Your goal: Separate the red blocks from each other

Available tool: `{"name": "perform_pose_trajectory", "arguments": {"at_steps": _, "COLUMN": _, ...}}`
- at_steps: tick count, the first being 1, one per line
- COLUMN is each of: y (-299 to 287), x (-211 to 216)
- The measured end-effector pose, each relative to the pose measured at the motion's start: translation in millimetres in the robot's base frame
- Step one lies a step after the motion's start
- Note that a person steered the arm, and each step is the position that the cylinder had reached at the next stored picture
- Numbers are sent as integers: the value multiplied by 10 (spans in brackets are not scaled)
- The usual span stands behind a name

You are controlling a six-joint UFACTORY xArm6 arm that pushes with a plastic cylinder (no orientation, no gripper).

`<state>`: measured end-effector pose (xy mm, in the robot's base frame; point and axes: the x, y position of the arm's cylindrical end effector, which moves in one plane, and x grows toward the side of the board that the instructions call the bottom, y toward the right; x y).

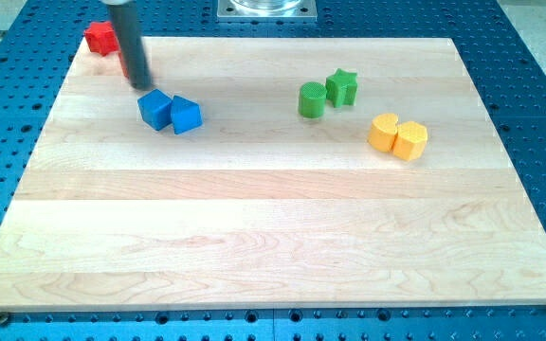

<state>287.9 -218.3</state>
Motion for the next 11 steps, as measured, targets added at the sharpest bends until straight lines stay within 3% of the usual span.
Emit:
{"name": "perform_pose_trajectory", "arguments": {"at_steps": 1, "y": -76, "x": 50}}
{"name": "perform_pose_trajectory", "arguments": {"at_steps": 2, "y": 406, "x": 12}}
{"name": "perform_pose_trajectory", "arguments": {"at_steps": 3, "y": 328, "x": -329}}
{"name": "perform_pose_trajectory", "arguments": {"at_steps": 4, "y": 259, "x": -407}}
{"name": "perform_pose_trajectory", "arguments": {"at_steps": 5, "y": 331, "x": -959}}
{"name": "perform_pose_trajectory", "arguments": {"at_steps": 8, "y": -42, "x": -957}}
{"name": "perform_pose_trajectory", "arguments": {"at_steps": 9, "y": -151, "x": -824}}
{"name": "perform_pose_trajectory", "arguments": {"at_steps": 10, "y": -149, "x": -321}}
{"name": "perform_pose_trajectory", "arguments": {"at_steps": 11, "y": -260, "x": -249}}
